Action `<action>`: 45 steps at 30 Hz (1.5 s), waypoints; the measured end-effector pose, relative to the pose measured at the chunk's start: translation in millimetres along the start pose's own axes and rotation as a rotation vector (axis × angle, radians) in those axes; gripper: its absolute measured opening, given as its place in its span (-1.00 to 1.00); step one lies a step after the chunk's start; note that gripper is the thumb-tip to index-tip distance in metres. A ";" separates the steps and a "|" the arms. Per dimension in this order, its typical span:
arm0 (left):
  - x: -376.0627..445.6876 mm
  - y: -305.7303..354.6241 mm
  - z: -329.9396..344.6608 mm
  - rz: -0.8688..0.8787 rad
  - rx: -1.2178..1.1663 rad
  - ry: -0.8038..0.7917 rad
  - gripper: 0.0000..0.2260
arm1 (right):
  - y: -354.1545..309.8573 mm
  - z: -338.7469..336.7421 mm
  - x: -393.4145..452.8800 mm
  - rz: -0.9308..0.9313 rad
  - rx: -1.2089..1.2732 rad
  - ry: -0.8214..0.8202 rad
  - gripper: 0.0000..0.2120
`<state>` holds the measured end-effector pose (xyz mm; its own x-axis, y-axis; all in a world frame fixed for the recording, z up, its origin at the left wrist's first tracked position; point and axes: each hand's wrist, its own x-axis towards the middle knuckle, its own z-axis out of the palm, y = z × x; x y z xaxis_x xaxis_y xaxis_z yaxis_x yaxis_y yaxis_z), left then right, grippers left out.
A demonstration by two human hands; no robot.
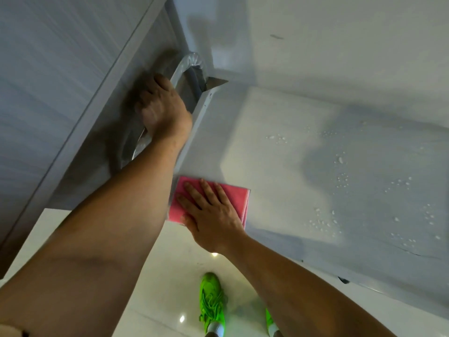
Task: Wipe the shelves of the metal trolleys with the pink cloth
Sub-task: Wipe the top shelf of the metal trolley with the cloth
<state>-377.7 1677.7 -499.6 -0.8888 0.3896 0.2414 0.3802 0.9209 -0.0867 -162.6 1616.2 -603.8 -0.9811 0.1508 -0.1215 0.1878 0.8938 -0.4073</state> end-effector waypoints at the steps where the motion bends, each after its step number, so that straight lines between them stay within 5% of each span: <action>1: -0.6 -0.1 -1.1 0.004 0.000 -0.004 -0.45 | 2.5 -1.6 -1.9 0.011 -0.004 -0.001 -0.44; 19: -16.0 -4.6 -3.5 0.068 -0.007 0.092 -0.38 | 81.9 -36.7 -30.5 0.204 -0.081 -0.025 -0.40; 22: -37.3 -5.1 9.1 0.230 -0.134 0.187 -0.36 | 91.1 -40.1 -30.5 0.225 -0.089 -0.011 -0.40; 25: -81.9 -4.8 33.2 0.468 -0.298 0.030 -0.40 | 93.2 -39.6 -31.2 0.230 -0.096 0.019 -0.42; 30: -129.6 -13.7 65.2 0.487 -0.372 -0.323 -0.51 | 97.0 -40.3 -33.6 0.235 -0.100 0.057 -0.43; 45: -138.0 -17.2 76.1 0.553 -0.301 -0.243 -0.50 | 126.5 -52.6 -8.6 0.293 -0.114 0.067 -0.40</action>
<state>-281.0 1609.3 -605.0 -0.5614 0.8275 0.0111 0.8195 0.5540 0.1468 -132.9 1750.2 -606.7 -0.8876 0.4330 -0.1572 0.4602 0.8491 -0.2594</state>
